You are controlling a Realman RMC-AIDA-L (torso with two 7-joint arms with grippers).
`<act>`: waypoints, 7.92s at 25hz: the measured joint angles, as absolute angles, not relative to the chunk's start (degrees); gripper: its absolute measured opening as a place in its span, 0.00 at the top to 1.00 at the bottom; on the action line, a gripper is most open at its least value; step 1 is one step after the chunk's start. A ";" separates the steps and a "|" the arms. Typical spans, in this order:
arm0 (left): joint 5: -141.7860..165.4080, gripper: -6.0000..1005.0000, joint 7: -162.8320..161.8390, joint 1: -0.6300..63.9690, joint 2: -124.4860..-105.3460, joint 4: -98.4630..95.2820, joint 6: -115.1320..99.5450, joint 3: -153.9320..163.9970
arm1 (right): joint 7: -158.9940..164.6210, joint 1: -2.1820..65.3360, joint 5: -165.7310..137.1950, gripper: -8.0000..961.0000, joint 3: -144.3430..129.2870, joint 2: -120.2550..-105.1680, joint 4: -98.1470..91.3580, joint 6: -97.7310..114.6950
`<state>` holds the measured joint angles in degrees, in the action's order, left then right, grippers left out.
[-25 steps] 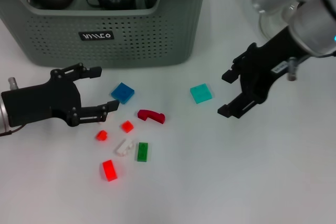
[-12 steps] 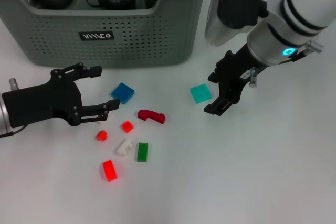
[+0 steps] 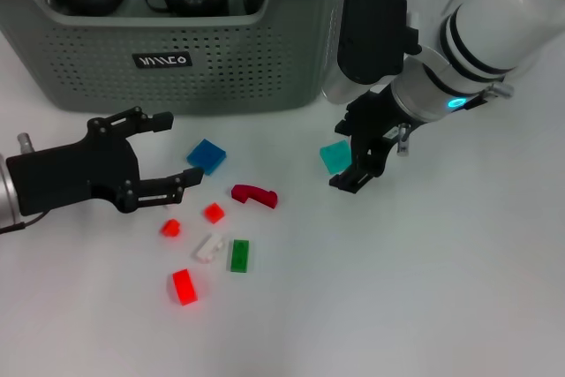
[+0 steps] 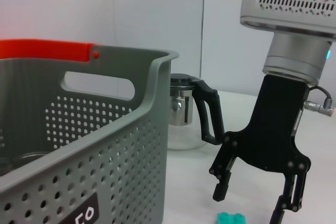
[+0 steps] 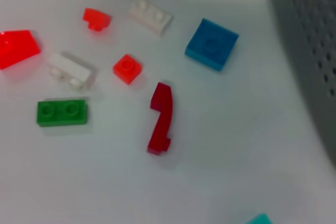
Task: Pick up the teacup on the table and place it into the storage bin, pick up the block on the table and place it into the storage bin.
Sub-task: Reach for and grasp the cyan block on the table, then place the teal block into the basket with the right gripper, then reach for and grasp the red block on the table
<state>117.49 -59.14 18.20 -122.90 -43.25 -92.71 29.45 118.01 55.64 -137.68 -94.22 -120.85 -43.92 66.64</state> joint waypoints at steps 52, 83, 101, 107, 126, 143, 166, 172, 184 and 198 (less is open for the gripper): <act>115.49 0.13 -59.67 18.27 -122.70 -44.03 -94.09 28.65 | 111.22 55.72 -128.59 0.13 -92.81 -119.79 -34.14 59.29; 115.13 0.15 -59.76 18.54 -122.52 -44.21 -95.45 27.06 | 108.31 56.20 -128.17 0.13 -91.16 -120.28 -30.86 55.80; 115.14 0.16 -59.77 18.63 -122.52 -44.30 -95.45 27.07 | 108.78 56.27 -128.03 0.24 -90.70 -120.64 -30.29 55.40; 115.14 0.16 -59.77 18.56 -122.52 -44.30 -95.45 27.07 | 108.91 56.18 -128.05 0.52 -90.70 -120.67 -30.29 55.55; 115.14 0.18 -60.49 18.62 -122.52 -45.00 -97.00 25.13 | 110.42 55.85 -128.43 0.53 -90.71 -120.17 -31.13 56.23; 115.65 0.18 -60.48 17.76 -121.38 -45.00 -95.97 22.84 | 111.93 53.94 -128.68 0.54 -80.33 -119.11 -42.73 73.31; 115.75 0.18 -60.02 15.16 -121.38 -44.61 -95.80 18.75 | 105.14 73.56 -113.76 0.54 -70.80 -120.33 -40.46 48.42; 115.75 0.18 -60.04 15.45 -121.16 -44.49 -95.80 18.91 | 103.22 73.24 -112.96 0.54 -72.25 -120.31 -34.64 43.88; 115.75 0.18 -60.06 16.14 -121.02 -44.46 -96.59 19.66 | 103.51 61.60 -113.23 0.29 -70.69 -119.83 -50.15 56.00; 122.73 0.18 -61.19 18.61 -119.00 -45.09 -105.37 20.69 | 106.38 40.52 -107.46 0.03 -63.78 -119.22 -67.37 95.74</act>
<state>122.73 -61.19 18.61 -119.00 -45.09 -105.37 20.69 106.38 40.52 -107.46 -63.78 -119.22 -67.37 95.74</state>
